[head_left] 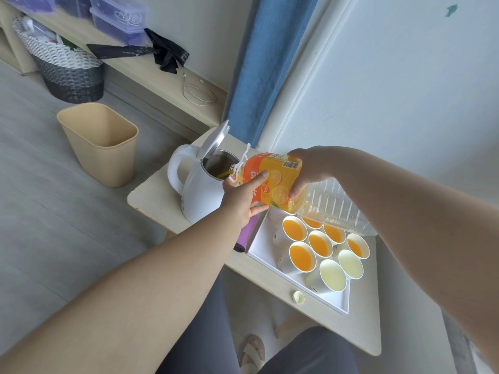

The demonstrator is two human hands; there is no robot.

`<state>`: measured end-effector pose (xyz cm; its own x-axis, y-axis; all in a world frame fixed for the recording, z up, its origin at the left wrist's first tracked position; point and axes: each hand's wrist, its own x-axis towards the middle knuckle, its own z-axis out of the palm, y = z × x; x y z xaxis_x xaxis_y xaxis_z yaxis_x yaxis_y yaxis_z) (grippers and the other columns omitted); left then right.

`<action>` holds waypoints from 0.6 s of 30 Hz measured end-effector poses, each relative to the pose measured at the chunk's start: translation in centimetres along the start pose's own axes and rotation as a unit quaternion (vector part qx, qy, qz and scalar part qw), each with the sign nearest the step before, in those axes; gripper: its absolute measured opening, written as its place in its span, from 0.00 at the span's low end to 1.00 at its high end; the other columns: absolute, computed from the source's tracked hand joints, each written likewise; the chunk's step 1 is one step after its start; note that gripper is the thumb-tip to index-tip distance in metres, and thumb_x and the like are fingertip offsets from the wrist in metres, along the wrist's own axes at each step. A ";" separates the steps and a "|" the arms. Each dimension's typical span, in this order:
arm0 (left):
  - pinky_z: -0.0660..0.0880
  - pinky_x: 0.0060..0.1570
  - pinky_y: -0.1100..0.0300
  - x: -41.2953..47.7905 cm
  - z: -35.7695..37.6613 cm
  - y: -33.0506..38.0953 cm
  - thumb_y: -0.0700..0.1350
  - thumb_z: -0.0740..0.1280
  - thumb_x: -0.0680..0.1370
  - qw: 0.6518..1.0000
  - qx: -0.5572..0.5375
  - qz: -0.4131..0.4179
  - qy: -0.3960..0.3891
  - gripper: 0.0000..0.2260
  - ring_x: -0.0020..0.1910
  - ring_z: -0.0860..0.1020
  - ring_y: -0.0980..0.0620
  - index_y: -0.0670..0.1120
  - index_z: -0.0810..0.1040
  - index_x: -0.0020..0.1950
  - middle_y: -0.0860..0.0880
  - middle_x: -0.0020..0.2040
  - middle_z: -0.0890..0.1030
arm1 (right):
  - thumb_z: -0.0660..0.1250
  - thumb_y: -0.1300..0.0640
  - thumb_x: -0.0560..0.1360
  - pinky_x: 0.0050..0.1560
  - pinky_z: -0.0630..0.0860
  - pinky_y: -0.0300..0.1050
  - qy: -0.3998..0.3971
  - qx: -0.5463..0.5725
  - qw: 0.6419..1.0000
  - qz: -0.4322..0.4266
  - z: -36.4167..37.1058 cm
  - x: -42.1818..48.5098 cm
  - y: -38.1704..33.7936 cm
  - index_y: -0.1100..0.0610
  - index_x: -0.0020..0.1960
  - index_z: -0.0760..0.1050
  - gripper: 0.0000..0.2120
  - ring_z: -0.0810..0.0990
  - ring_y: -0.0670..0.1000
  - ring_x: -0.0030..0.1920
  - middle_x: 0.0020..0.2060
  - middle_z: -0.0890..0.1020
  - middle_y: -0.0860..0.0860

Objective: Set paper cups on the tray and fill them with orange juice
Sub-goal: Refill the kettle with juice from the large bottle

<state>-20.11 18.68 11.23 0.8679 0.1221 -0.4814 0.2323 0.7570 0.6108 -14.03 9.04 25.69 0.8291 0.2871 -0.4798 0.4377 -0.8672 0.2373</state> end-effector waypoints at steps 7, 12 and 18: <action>0.78 0.51 0.42 -0.2 0.2 0.1 0.48 0.76 0.70 1.000 -0.013 -0.001 -0.001 0.33 0.62 0.76 0.39 0.51 0.62 0.70 0.44 0.65 0.75 | 0.77 0.43 0.64 0.67 0.66 0.51 -0.004 -0.036 0.999 0.006 -0.8 -0.2 -0.4 0.50 0.76 0.55 0.49 0.69 0.58 0.68 0.69 0.70 0.52; 0.78 0.51 0.42 -0.3 0.2 0.2 0.48 0.75 0.71 1.000 -0.023 -0.005 -0.004 0.33 0.62 0.76 0.39 0.50 0.62 0.71 0.43 0.65 0.74 | 0.77 0.42 0.64 0.68 0.66 0.52 -0.011 -0.057 0.998 0.003 -1.4 -0.1 -0.7 0.50 0.76 0.56 0.48 0.69 0.57 0.68 0.69 0.70 0.52; 0.78 0.51 0.42 -0.3 0.3 0.3 0.48 0.75 0.71 0.999 -0.033 -0.007 -0.005 0.33 0.63 0.75 0.38 0.50 0.62 0.71 0.43 0.65 0.74 | 0.76 0.42 0.65 0.67 0.64 0.51 -0.019 -0.083 0.996 0.003 -2.1 -0.3 -1.2 0.50 0.77 0.54 0.48 0.68 0.58 0.69 0.71 0.68 0.52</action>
<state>-20.19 18.69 11.78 0.8697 0.1052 -0.4823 0.2147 0.7992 0.5614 -14.12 10.80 27.32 0.8187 0.2641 -0.5098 0.4880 -0.7880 0.3754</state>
